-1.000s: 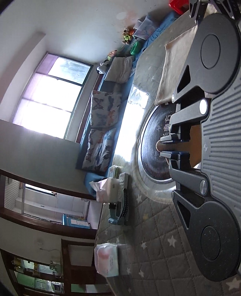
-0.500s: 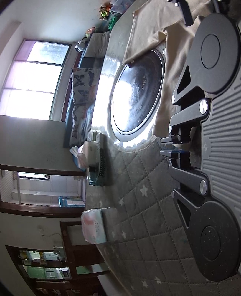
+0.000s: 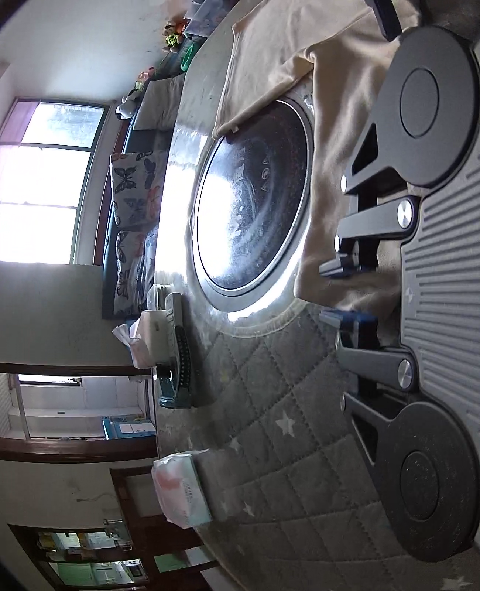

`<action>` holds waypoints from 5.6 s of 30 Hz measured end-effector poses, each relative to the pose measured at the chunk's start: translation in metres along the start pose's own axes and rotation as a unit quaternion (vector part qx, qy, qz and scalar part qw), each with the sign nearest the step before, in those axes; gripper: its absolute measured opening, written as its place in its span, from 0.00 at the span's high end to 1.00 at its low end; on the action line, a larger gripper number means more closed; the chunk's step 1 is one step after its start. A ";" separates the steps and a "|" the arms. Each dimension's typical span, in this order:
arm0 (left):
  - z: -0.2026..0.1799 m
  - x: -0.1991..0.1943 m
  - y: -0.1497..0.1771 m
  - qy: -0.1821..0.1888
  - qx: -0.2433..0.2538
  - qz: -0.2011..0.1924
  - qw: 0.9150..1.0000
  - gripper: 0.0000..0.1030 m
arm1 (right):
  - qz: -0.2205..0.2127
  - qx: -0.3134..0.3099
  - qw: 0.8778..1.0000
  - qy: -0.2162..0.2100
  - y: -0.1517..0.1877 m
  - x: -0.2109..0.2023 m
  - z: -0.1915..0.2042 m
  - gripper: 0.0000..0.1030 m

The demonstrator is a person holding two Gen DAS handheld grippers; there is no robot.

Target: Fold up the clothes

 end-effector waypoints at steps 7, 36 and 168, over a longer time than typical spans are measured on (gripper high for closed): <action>-0.012 0.003 -0.032 -0.026 0.052 -0.043 0.997 0.93 | -0.006 0.022 0.999 0.036 0.002 -0.013 -0.020 0.21; 0.010 0.012 -0.011 -0.068 0.061 0.018 0.996 0.87 | 0.004 0.103 0.992 0.073 -0.002 0.014 -0.110 0.15; -0.340 -0.047 0.109 0.218 0.302 0.002 0.928 0.07 | -0.027 0.415 0.735 0.535 0.322 -0.327 -0.228 0.96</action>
Point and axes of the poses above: each gripper's, at about its wrist camera, not at the fingertips, and x roughly the way its jaws point, z to its left, y to its underside, the point moved 8 cm from there along x, roughly the way its jaws point, and after that the axes turned 10 degrees about -x, right-handed, at the moved point
